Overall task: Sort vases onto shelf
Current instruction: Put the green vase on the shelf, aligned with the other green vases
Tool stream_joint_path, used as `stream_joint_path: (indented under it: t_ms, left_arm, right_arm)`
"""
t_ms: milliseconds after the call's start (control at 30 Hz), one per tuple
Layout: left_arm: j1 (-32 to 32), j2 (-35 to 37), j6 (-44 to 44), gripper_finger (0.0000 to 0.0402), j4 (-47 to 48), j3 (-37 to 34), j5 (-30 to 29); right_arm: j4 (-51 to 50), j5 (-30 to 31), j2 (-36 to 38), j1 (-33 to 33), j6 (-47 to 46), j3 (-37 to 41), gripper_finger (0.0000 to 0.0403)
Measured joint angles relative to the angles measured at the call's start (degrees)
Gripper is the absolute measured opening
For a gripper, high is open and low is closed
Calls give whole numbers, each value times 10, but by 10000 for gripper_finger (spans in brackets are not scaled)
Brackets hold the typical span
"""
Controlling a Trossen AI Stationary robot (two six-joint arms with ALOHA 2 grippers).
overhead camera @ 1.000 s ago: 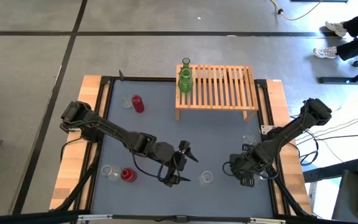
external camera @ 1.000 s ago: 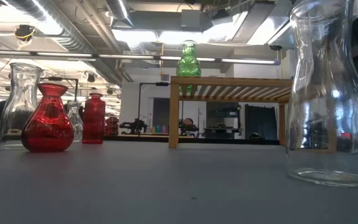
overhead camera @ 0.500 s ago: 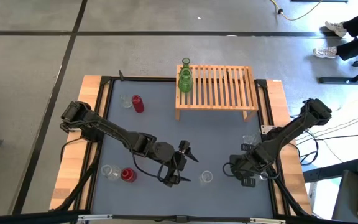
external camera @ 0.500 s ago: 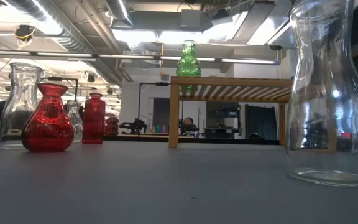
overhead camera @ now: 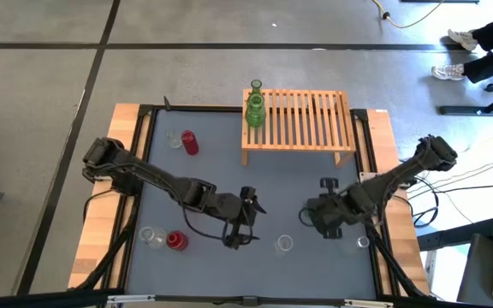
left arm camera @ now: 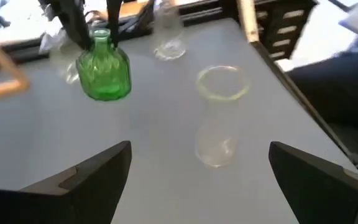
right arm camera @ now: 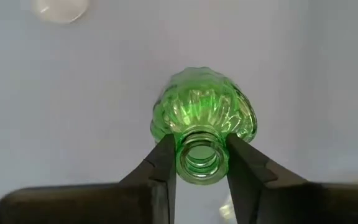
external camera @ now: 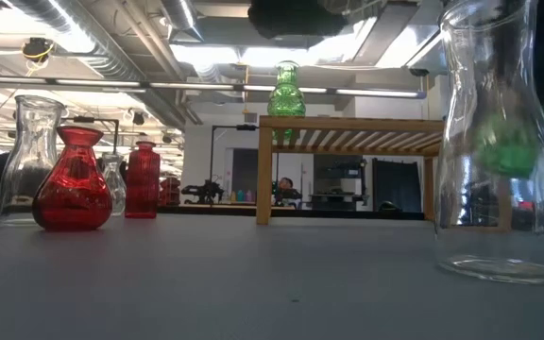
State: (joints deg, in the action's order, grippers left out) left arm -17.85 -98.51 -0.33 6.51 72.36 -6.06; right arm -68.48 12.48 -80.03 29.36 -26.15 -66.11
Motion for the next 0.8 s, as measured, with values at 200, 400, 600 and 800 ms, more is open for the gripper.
stream_joint_path:
  t_ms: [200, 400, 600, 800]
  left_arm:
    - [15, 1, -46, 375, 36, 0, 25]
    - [13, 1, -110, 375, 115, 0, -26]
    - [-2, 1, -143, 375, 119, 0, -43]
    - [-14, 1, -156, 375, 119, 0, -44]
  right_arm:
    - [69, 6, 0, -92, 97, 1, 82]
    - [156, -21, -17, -163, 182, 1, 83]
    - [211, -65, -67, -203, 233, 2, 84]
    - [219, -93, -116, -216, 250, 2, 84]
